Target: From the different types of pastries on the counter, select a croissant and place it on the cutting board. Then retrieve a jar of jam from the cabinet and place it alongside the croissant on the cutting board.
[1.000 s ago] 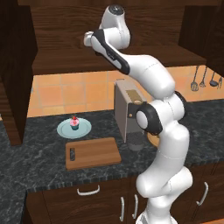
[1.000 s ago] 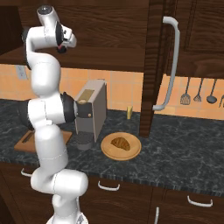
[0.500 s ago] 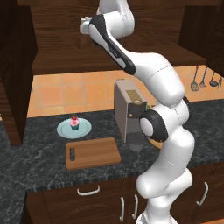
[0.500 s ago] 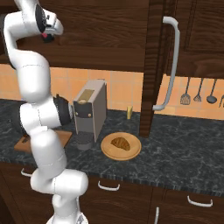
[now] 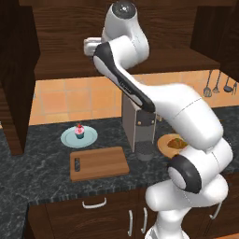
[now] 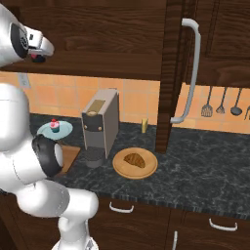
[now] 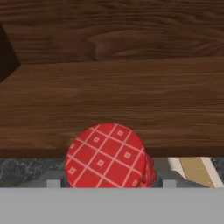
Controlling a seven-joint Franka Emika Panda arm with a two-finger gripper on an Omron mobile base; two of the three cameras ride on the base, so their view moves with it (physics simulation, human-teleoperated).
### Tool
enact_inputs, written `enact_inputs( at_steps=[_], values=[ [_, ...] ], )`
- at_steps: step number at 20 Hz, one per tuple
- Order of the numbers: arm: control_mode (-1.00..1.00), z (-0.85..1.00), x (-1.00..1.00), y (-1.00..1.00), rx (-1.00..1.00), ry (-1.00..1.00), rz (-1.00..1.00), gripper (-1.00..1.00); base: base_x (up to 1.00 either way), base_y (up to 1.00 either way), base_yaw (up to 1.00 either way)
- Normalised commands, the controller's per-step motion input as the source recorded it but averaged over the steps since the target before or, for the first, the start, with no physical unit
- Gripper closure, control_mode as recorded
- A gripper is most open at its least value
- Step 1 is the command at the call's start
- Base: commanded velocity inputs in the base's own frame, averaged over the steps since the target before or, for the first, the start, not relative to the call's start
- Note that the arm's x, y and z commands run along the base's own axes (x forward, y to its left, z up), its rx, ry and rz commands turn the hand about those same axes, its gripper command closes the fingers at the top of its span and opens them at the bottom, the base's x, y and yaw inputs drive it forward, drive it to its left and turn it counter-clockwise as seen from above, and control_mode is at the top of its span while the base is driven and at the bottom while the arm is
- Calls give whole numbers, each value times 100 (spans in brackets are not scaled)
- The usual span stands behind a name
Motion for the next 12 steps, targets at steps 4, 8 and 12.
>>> enact_inputs(
  at_steps=[4,8,12],
  values=[
    [-100,-69,-100,0,10,-3,0,100,0,0,0],
    [-100,-68,-100,0,12,0,0,100,0,0,0],
    [-100,-66,-100,0,12,0,0,100,0,0,0]
  ],
)
